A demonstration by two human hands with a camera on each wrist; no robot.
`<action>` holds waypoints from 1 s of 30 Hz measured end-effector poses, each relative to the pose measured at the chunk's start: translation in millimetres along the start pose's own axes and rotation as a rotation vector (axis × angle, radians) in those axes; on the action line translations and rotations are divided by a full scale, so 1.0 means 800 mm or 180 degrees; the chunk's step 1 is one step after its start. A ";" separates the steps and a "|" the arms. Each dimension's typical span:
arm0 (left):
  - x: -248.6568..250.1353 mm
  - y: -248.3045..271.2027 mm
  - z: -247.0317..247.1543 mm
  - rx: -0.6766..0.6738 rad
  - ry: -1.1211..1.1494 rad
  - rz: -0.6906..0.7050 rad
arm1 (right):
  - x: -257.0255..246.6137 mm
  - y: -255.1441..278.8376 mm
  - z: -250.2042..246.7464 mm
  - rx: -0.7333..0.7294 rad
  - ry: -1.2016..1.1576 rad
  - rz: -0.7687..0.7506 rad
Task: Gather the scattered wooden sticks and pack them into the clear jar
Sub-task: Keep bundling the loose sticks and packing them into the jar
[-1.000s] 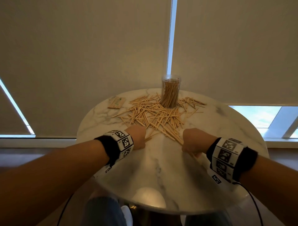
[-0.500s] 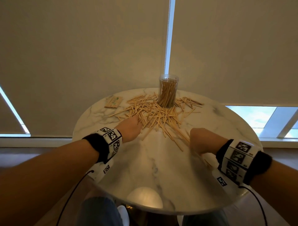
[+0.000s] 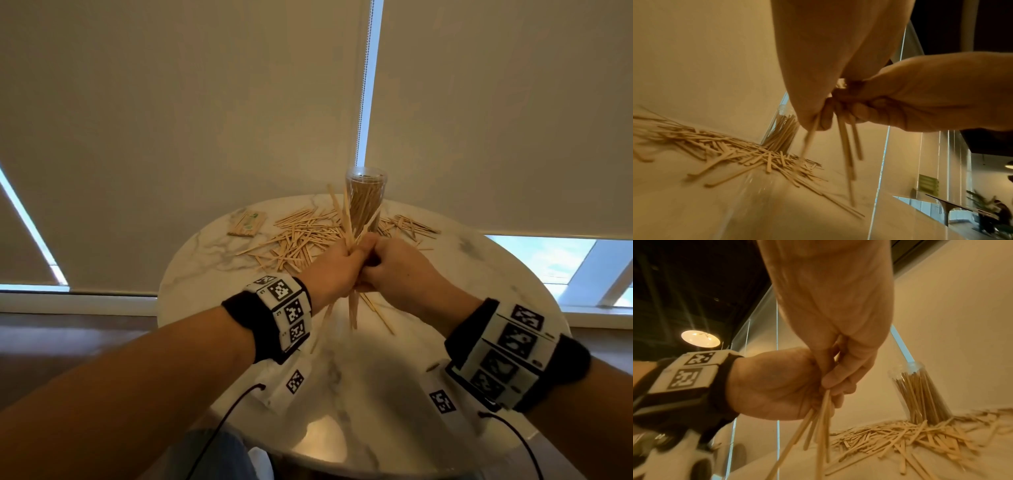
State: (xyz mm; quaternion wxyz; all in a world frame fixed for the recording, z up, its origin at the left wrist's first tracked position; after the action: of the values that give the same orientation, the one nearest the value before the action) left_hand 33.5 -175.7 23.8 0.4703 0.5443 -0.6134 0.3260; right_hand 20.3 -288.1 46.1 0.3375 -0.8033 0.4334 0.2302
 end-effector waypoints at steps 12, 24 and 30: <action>-0.019 0.002 -0.027 0.0059 0.0927 -0.0340 | -0.027 -0.041 -0.051 0.0801 0.0554 -0.0258; 0.001 -0.008 -0.035 0.0381 0.0397 -0.0149 | -0.014 -0.074 -0.020 0.0156 0.0430 -0.0352; -0.035 -0.049 -0.121 0.1113 -0.1284 -0.0916 | 0.064 -0.073 -0.003 -0.1446 0.1886 0.1001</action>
State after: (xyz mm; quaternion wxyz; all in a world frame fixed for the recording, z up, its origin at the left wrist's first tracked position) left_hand 92.1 -85.3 27.0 0.2794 0.7521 -0.5456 0.2420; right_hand 96.4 -294.0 33.8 -0.0274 -0.8130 0.5675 0.1275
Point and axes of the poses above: each hand's wrist, its own y-axis away from the middle knuckle, its own z-axis out of the palm, x = y × z, the point moved 4 cm from there along -y, towards the middle knuckle, and after that the axes turned 14 degrees about -z, right-handed, at the moved point
